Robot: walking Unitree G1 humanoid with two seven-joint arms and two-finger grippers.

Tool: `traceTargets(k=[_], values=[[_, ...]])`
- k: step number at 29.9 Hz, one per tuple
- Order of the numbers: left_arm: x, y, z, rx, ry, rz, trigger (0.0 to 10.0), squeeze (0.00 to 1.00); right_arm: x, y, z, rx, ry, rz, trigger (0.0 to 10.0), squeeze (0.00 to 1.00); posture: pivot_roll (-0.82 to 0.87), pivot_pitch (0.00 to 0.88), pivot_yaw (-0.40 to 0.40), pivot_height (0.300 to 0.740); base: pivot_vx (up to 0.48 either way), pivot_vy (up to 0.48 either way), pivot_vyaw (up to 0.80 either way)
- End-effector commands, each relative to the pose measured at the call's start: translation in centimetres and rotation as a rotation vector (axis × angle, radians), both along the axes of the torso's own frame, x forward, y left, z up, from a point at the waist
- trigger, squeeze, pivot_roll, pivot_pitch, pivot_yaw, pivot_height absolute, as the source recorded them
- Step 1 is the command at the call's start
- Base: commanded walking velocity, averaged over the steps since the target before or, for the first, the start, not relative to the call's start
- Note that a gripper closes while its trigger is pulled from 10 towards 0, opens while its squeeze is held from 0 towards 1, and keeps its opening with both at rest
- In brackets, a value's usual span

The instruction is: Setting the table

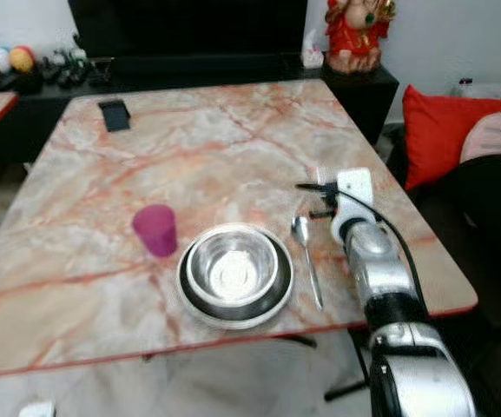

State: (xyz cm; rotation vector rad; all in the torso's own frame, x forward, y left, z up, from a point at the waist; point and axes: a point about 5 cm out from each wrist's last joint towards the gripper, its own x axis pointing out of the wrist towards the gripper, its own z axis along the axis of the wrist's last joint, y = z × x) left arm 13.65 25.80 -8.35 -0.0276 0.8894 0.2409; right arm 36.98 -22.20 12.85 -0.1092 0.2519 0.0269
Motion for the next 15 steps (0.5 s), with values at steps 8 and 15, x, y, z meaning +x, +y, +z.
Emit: traceTargets(k=[8,15], values=[[-1.6,0.8,-0.3,0.019,0.058,0.01,10.0,0.0,-0.4,1.3,0.1,0.022,-0.001,0.034,10.0,0.0,-0.04,0.0,0.025,0.74,0.0,0.0,0.0],[-1.7,0.8,-0.4,0.019,0.064,0.003,10.0,0.0,-1.0,0.4,-0.2,-0.003,0.03,-0.003,10.0,0.0,-0.04,0.0,0.029,0.74,0.0,0.0,0.0]])
